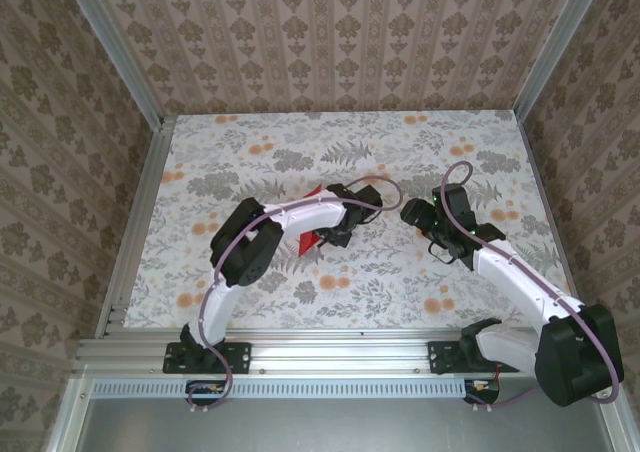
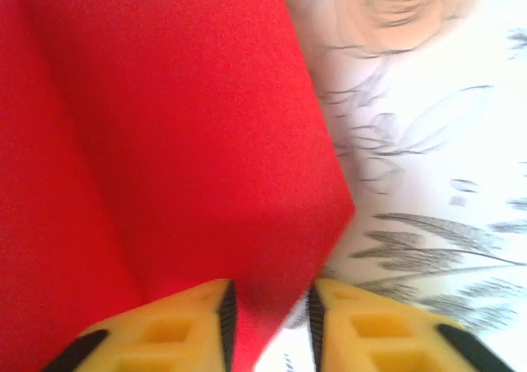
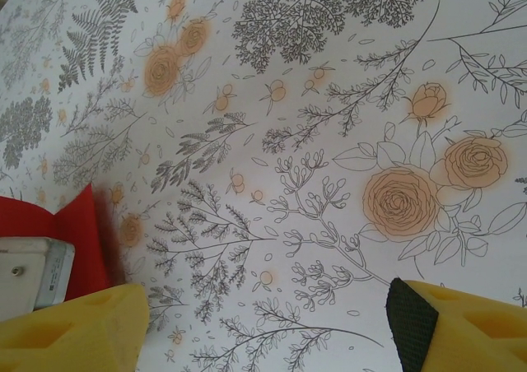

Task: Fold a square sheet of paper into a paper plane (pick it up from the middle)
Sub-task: Turn over the paper at the center of the table, then third fold the triangle at the center of the table.

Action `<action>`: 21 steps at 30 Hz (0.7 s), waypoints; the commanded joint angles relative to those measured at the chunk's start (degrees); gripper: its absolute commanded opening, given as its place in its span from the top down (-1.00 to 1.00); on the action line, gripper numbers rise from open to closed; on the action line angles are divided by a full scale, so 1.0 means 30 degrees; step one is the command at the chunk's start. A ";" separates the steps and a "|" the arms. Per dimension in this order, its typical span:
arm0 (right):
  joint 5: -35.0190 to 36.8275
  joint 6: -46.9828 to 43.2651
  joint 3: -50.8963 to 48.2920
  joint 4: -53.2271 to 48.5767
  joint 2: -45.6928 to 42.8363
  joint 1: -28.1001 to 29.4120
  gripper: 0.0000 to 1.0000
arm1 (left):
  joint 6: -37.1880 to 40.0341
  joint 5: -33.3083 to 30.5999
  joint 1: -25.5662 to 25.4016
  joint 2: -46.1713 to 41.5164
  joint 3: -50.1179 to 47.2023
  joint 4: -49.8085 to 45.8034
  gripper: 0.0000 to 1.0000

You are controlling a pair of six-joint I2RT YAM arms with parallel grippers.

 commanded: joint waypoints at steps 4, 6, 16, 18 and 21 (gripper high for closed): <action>-0.1261 -0.0164 -0.0112 0.0040 0.0448 -0.0151 -0.61 | 0.0891 0.5907 0.0361 -0.4791 0.0246 0.1666 0.00; -0.2220 -0.0471 0.0139 0.0344 0.0999 -0.0110 -0.61 | 0.0659 0.7287 0.0985 -0.5981 -0.0410 0.2404 -0.06; -0.5268 0.0324 0.2991 0.2588 0.6739 0.4236 -0.62 | -0.2019 1.2210 0.6549 -1.0267 -0.7386 0.7168 -0.25; -0.6000 0.1024 0.3682 0.3333 0.8238 0.5221 -0.60 | -0.2572 1.2801 0.7508 -1.0653 -0.8984 0.8056 -0.24; -0.6753 0.1944 0.4419 0.4054 1.0002 0.6189 -0.56 | -0.3030 1.2995 0.8358 -1.0920 -1.0566 0.8787 -0.22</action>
